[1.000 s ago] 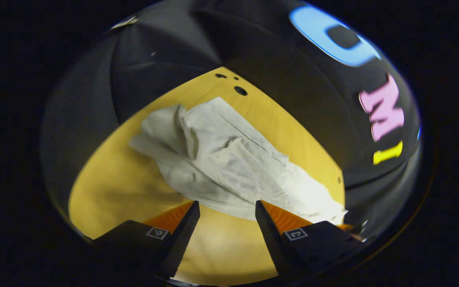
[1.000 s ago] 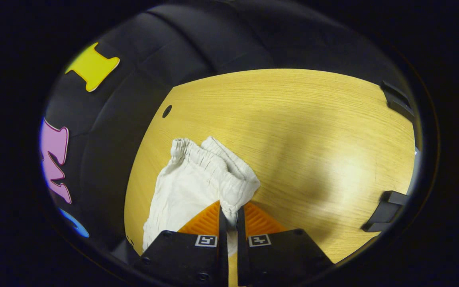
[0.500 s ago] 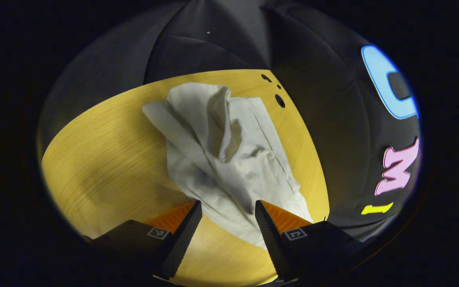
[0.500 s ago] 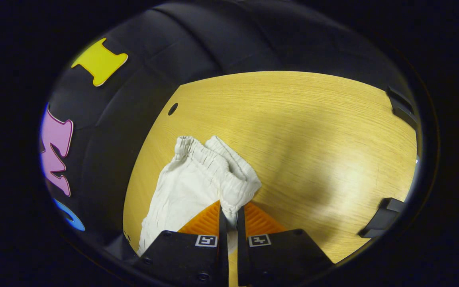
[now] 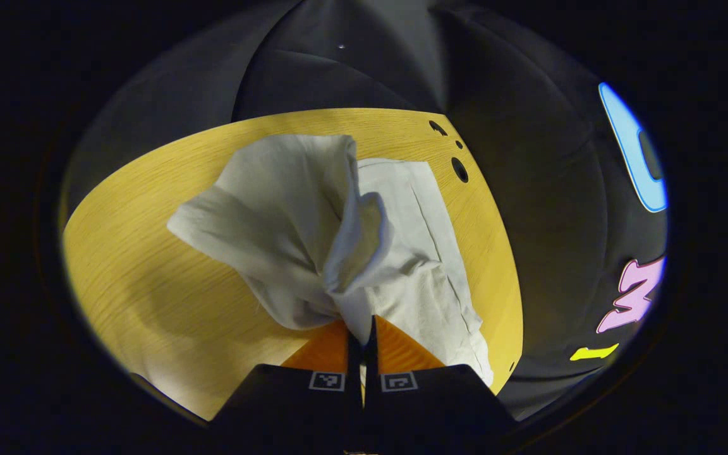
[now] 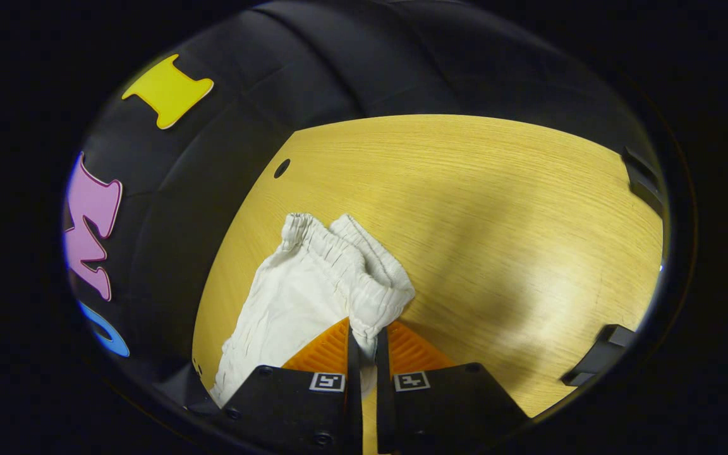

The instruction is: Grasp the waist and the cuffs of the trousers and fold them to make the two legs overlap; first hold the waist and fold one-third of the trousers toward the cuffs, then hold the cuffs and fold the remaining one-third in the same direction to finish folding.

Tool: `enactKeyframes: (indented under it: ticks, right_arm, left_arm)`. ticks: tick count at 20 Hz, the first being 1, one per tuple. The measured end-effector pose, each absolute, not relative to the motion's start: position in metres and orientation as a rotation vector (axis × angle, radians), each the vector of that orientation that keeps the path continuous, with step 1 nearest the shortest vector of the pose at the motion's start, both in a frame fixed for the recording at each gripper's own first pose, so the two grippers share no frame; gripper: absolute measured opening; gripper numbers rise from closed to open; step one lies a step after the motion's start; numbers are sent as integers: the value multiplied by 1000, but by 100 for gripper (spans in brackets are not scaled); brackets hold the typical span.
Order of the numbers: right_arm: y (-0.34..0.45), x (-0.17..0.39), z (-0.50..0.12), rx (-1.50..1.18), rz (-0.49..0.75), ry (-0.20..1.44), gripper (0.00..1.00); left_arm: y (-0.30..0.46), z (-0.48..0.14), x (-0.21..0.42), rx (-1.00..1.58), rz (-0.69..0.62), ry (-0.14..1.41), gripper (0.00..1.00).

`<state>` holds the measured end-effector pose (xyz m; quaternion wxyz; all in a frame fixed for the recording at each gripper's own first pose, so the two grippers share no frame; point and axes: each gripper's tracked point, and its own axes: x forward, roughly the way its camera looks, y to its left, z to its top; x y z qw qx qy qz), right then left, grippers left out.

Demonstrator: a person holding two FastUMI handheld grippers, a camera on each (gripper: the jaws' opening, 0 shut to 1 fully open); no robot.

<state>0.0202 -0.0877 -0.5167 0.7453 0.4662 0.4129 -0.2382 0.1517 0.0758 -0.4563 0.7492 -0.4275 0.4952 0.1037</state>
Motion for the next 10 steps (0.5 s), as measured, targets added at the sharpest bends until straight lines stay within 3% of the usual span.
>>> enactKeyframes:
  ticks: [7, 10]
  right_arm:
    - [-91, 30, -464, 1019, -385, 735, 13]
    - [-92, 27, -425, 949, -271, 646, 13]
  left_arm:
    - [75, -451, 122, -977, 237, 1039, 7]
    - [74, -451, 109, -972, 240, 1034, 7]
